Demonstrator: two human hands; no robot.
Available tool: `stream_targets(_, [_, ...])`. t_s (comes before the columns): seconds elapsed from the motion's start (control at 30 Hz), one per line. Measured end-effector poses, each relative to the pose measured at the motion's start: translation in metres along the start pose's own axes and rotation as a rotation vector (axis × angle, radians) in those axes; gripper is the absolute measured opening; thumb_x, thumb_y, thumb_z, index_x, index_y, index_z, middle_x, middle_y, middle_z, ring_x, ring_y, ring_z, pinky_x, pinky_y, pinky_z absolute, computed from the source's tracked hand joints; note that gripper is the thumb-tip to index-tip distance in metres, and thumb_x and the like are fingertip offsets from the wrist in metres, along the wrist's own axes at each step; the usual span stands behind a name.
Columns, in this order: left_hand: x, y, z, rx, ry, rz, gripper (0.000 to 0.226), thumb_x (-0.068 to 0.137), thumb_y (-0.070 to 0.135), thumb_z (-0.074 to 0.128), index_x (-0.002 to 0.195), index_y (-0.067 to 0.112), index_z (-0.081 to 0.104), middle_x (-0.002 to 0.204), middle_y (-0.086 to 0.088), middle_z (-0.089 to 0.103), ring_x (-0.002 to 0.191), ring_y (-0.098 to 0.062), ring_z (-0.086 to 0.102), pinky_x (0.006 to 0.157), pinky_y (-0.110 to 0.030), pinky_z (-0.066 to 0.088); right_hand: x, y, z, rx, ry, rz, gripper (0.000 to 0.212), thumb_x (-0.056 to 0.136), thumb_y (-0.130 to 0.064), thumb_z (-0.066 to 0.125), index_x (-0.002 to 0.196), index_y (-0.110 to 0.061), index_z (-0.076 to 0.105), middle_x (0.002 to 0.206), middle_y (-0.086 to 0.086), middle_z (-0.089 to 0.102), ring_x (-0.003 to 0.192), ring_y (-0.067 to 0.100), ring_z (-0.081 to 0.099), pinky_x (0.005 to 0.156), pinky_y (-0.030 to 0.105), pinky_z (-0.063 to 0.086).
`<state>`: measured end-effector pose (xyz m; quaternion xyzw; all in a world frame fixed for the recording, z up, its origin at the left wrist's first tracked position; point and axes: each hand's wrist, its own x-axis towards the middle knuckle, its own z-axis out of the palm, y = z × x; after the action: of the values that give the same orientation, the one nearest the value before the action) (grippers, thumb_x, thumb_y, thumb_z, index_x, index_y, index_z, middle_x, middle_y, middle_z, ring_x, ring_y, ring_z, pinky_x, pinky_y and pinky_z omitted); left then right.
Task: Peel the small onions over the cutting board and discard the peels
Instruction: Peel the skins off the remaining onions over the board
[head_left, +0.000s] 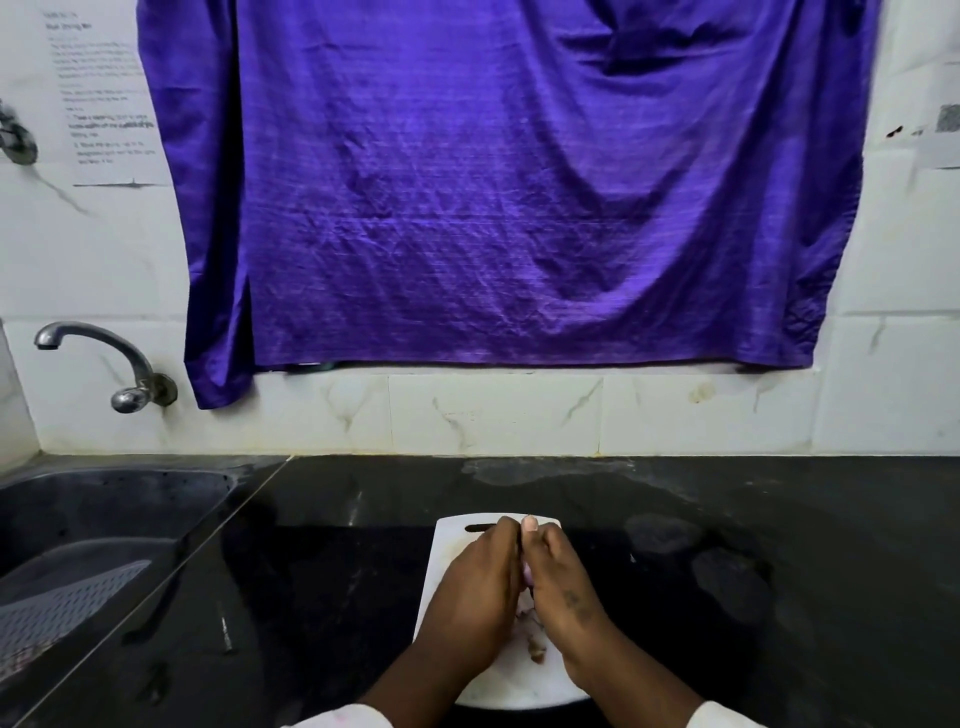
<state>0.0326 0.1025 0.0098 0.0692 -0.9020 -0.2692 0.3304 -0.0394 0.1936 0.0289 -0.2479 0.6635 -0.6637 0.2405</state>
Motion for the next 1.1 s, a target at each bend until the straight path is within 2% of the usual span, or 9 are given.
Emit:
stream_targets(0.1, [0.001, 0.001, 0.000, 0.010, -0.032, -0.019, 0.018, 0.105, 0.040, 0.035, 0.091, 0.030, 0.038, 0.082, 0.015, 0.057, 0.078, -0.005, 0.056, 0.065, -0.017, 0.041, -0.001, 0.004, -0.001, -0.022, 0.009, -0.030, 0.056, 0.096, -0.065, 0.043, 0.106, -0.010, 0.055, 0.088, 0.023, 0.058, 0.082, 0.024, 0.057, 0.086, 0.071, 0.048])
stream_targets(0.2, [0.003, 0.001, 0.004, -0.083, -0.013, -0.085, 0.022, 0.106, 0.041, 0.034, 0.084, 0.036, 0.035, 0.078, 0.013, 0.060, 0.073, -0.005, 0.058, 0.062, -0.017, 0.039, 0.001, 0.011, -0.002, -0.058, 0.046, -0.068, 0.052, 0.098, -0.063, 0.041, 0.101, -0.014, 0.057, 0.099, 0.028, 0.065, 0.077, 0.031, 0.065, 0.070, 0.056, 0.054])
stream_targets(0.3, [0.003, -0.002, 0.005, -0.127, 0.010, -0.081, 0.023, 0.109, 0.018, 0.043, 0.089, 0.028, 0.041, 0.079, 0.019, 0.063, 0.073, -0.004, 0.061, 0.062, -0.012, 0.038, 0.005, 0.017, -0.005, -0.074, 0.041, -0.099, 0.050, 0.098, -0.061, 0.040, 0.099, -0.015, 0.059, 0.093, 0.021, 0.069, 0.088, 0.038, 0.071, 0.075, 0.052, 0.056])
stream_targets(0.5, [0.008, -0.002, -0.002, -0.160, -0.009, -0.142, 0.015, 0.108, 0.017, 0.047, 0.094, 0.012, 0.048, 0.076, 0.007, 0.065, 0.067, -0.003, 0.059, 0.060, -0.016, 0.040, 0.013, 0.020, -0.013, -0.106, 0.021, -0.188, 0.053, 0.098, -0.056, 0.039, 0.100, -0.006, 0.056, 0.094, 0.022, 0.067, 0.080, 0.016, 0.066, 0.074, 0.033, 0.055])
stream_targets(0.63, [0.016, -0.008, -0.013, -0.036, -0.165, -0.123, 0.004, 0.104, 0.021, 0.047, 0.102, 0.021, 0.051, 0.090, 0.003, 0.073, 0.079, -0.009, 0.067, 0.072, -0.031, 0.051, 0.013, 0.022, -0.021, -0.286, -0.008, -0.241, 0.042, 0.101, -0.053, 0.038, 0.098, -0.014, 0.052, 0.089, 0.012, 0.069, 0.081, 0.018, 0.069, 0.079, 0.040, 0.056])
stream_targets(0.7, [0.018, -0.006, -0.017, 0.009, -0.190, -0.133, 0.006, 0.099, 0.019, 0.051, 0.096, 0.024, 0.050, 0.085, 0.004, 0.072, 0.074, -0.008, 0.064, 0.070, -0.032, 0.050, 0.013, 0.025, -0.023, -0.353, -0.024, -0.262, 0.033, 0.103, -0.051, 0.038, 0.099, -0.021, 0.050, 0.087, 0.006, 0.071, 0.083, 0.019, 0.070, 0.079, 0.042, 0.056])
stream_targets(0.83, [0.017, -0.001, -0.016, 0.057, -0.093, -0.170, 0.023, 0.092, 0.018, 0.058, 0.076, 0.025, 0.043, 0.068, 0.005, 0.058, 0.059, -0.007, 0.046, 0.058, -0.030, 0.036, 0.011, 0.025, -0.021, -0.394, -0.017, -0.310, 0.031, 0.103, -0.053, 0.037, 0.097, -0.024, 0.047, 0.077, 0.001, 0.068, 0.072, 0.014, 0.066, 0.073, 0.043, 0.055])
stream_targets(0.93, [0.017, 0.001, -0.012, 0.037, -0.028, -0.231, 0.022, 0.086, 0.015, 0.059, 0.070, 0.022, 0.045, 0.061, 0.004, 0.056, 0.055, -0.007, 0.046, 0.052, -0.022, 0.031, 0.011, 0.026, -0.019, -0.422, 0.014, -0.318, 0.029, 0.103, -0.052, 0.037, 0.095, -0.025, 0.046, 0.071, -0.002, 0.065, 0.064, 0.006, 0.061, 0.069, 0.043, 0.053])
stream_targets(1.1, [0.016, 0.007, -0.003, -0.023, 0.070, -0.318, 0.021, 0.085, 0.013, 0.062, 0.069, 0.019, 0.050, 0.057, -0.001, 0.058, 0.051, -0.007, 0.051, 0.049, -0.020, 0.036, 0.012, 0.028, -0.019, -0.413, 0.054, -0.309, 0.029, 0.102, -0.054, 0.037, 0.095, -0.027, 0.046, 0.073, 0.002, 0.067, 0.067, 0.014, 0.064, 0.069, 0.046, 0.053])
